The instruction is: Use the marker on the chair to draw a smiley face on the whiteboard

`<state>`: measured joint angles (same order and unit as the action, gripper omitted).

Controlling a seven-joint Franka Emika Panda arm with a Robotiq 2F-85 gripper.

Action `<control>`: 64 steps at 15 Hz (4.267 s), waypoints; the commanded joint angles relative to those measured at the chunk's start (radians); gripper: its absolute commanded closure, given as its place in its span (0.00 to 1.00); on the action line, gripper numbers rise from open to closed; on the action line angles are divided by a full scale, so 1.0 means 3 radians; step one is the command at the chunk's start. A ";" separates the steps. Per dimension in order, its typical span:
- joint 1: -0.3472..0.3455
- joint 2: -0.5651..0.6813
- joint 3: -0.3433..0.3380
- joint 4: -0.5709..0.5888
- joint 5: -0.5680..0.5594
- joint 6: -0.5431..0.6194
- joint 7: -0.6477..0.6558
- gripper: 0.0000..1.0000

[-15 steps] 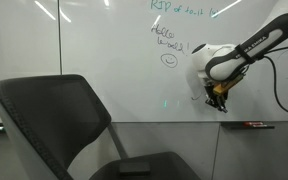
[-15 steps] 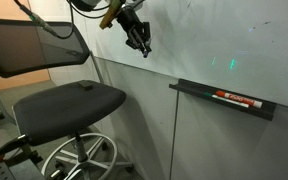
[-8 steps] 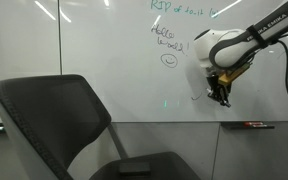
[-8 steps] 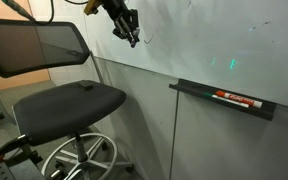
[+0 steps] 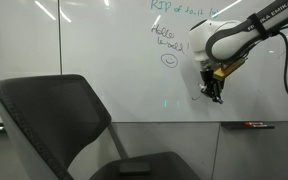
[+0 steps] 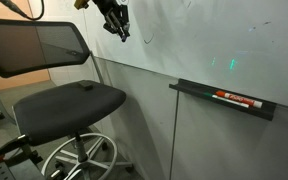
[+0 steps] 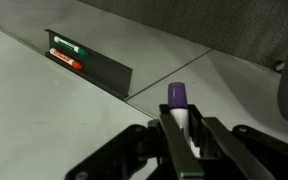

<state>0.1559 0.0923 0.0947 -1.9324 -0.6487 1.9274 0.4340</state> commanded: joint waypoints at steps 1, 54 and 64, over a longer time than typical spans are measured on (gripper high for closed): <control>-0.0005 0.0121 0.0011 0.0194 -0.0007 -0.0016 -0.0057 0.92; 0.0063 0.0578 -0.0166 0.0896 0.0047 -0.0592 -0.0376 0.92; 0.0096 0.0845 -0.0186 0.1201 -0.0026 -0.0295 -0.0314 0.92</control>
<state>0.1768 0.3097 0.0446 -1.6256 -0.6267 1.8047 0.3408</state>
